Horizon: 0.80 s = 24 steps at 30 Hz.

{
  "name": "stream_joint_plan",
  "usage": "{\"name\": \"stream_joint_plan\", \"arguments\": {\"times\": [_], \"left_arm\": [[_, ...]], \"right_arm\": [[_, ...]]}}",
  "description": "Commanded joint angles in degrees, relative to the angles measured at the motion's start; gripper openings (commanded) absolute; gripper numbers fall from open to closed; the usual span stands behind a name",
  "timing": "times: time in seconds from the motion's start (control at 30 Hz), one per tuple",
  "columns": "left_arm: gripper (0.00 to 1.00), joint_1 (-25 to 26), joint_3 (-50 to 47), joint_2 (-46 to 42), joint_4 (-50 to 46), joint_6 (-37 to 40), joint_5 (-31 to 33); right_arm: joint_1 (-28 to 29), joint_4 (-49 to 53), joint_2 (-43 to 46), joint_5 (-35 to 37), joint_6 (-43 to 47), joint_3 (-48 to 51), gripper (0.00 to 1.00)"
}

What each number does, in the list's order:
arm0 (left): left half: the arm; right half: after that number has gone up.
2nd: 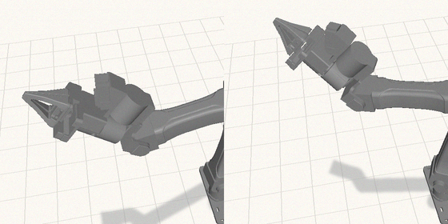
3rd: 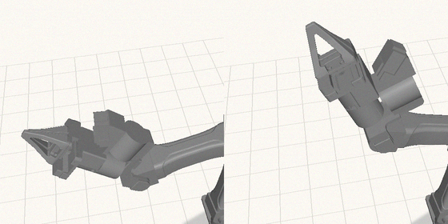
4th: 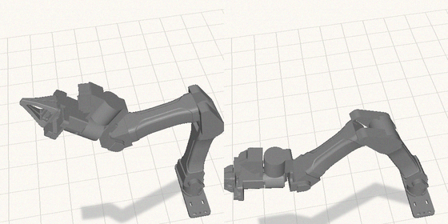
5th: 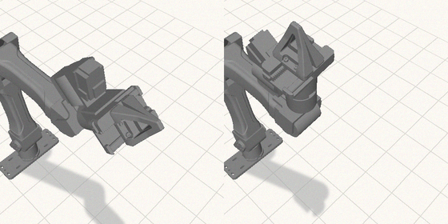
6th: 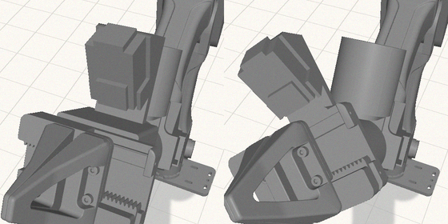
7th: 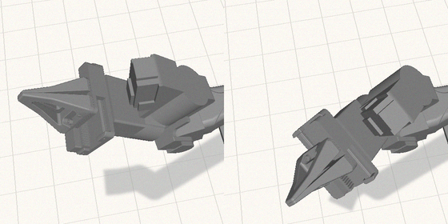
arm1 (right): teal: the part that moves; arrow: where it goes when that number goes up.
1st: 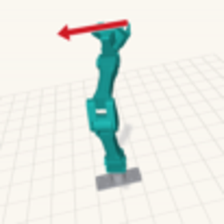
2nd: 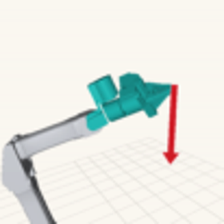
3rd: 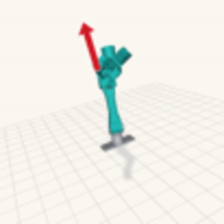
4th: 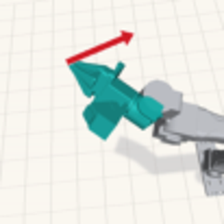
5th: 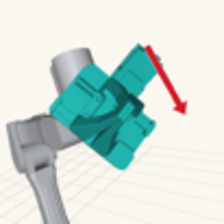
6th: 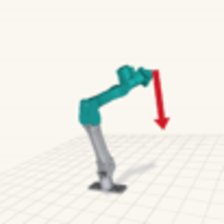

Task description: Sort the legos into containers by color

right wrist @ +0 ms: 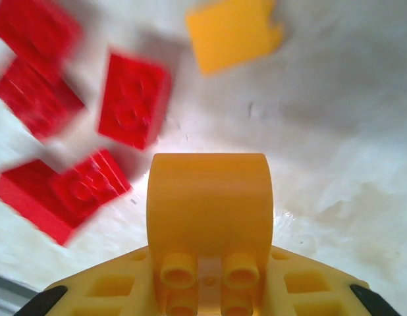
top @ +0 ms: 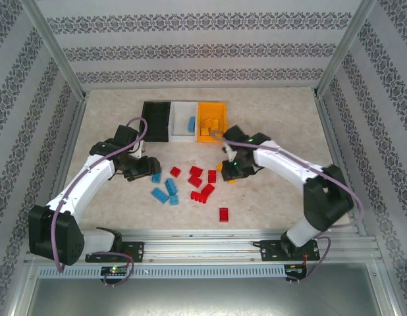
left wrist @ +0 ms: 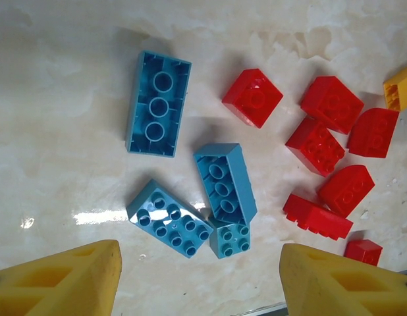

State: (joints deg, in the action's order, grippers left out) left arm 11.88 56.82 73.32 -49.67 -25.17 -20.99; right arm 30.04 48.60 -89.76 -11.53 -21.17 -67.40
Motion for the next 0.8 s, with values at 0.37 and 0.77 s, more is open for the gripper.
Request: {"name": "stream_joint_plan", "arguments": {"times": [0.37,0.77], "left_arm": [[0.65,-0.2,-3.2,-1.4,-0.4,0.0,-0.1],[0.65,-0.2,-3.1,-0.3,-1.1,0.3,1.0]], "right_arm": [[-8.3,-4.7,-24.5,-9.3,-16.3,-36.0,0.31],[-8.4,-0.2,-39.4,-9.3,-16.8,-54.0,0.35]]}}
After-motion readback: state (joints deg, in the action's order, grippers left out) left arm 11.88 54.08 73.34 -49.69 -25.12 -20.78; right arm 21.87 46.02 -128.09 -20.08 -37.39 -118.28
